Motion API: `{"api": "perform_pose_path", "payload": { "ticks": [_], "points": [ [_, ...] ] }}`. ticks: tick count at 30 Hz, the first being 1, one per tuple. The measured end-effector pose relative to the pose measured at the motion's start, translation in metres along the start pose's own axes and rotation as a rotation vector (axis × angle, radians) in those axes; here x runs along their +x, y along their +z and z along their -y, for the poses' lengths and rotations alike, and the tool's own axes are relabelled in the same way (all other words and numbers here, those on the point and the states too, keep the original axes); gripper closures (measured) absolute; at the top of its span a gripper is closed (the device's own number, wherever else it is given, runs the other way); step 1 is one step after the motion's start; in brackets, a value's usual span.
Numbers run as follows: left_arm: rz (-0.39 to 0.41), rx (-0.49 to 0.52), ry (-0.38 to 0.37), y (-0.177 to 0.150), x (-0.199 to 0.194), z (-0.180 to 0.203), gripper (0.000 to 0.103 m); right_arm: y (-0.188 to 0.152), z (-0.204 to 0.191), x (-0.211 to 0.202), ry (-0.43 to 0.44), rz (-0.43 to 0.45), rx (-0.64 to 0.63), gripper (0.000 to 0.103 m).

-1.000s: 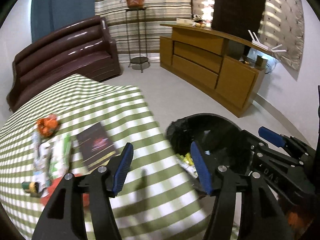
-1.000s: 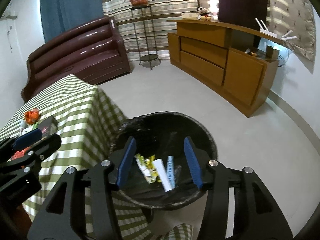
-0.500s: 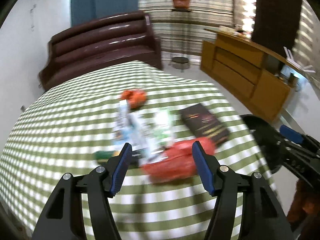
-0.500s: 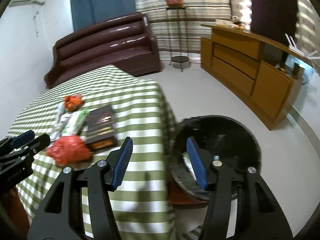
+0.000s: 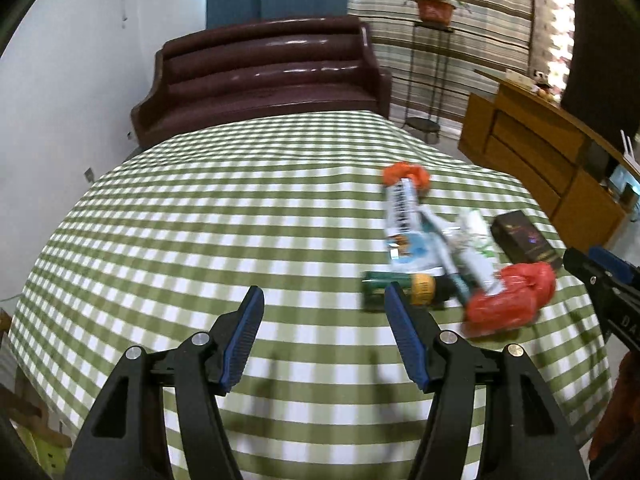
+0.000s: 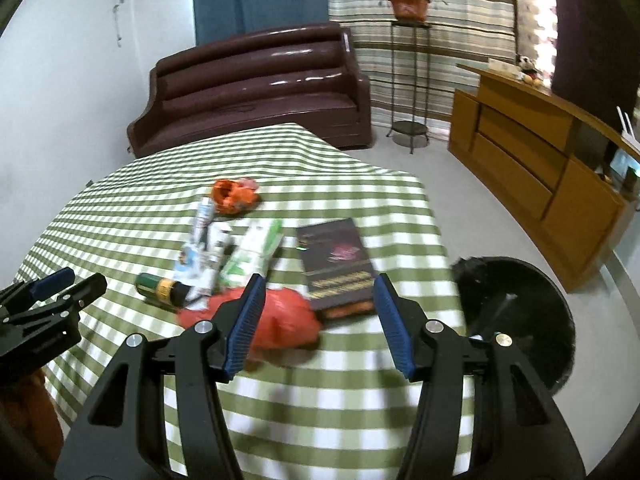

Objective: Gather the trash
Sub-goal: 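Move both tools back to the table and grasp the white paper bundle with the right tool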

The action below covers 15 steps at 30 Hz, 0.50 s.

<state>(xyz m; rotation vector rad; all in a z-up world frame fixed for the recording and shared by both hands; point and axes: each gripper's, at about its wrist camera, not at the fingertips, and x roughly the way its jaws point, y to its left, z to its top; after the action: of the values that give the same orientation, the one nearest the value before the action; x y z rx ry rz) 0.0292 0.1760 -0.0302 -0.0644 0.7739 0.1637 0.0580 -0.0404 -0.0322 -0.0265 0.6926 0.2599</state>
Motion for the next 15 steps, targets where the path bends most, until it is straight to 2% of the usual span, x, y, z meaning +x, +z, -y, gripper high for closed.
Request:
{"api": "perform_pose_path", "payload": {
  "ticks": [6,12,14,15],
  "points": [
    [-0.005,-0.033,0.021,-0.004,0.001,-0.03,0.042,0.007,-0.033,0.013,0.028,-0.016,-0.043,0.05],
    [-0.009,-0.065,0.042,-0.005,0.005,-0.056,0.042,0.01,-0.061,0.031,0.044,-0.051,-0.091,0.058],
    [-0.011,-0.071,0.051,-0.006,0.006,-0.064,0.042,0.009,-0.068,0.036,0.048,-0.067,-0.101,0.065],
    [-0.013,-0.075,0.056,-0.006,0.007,-0.068,0.042,0.009,-0.072,0.039,0.049,-0.076,-0.109,0.066]
  ]
}}
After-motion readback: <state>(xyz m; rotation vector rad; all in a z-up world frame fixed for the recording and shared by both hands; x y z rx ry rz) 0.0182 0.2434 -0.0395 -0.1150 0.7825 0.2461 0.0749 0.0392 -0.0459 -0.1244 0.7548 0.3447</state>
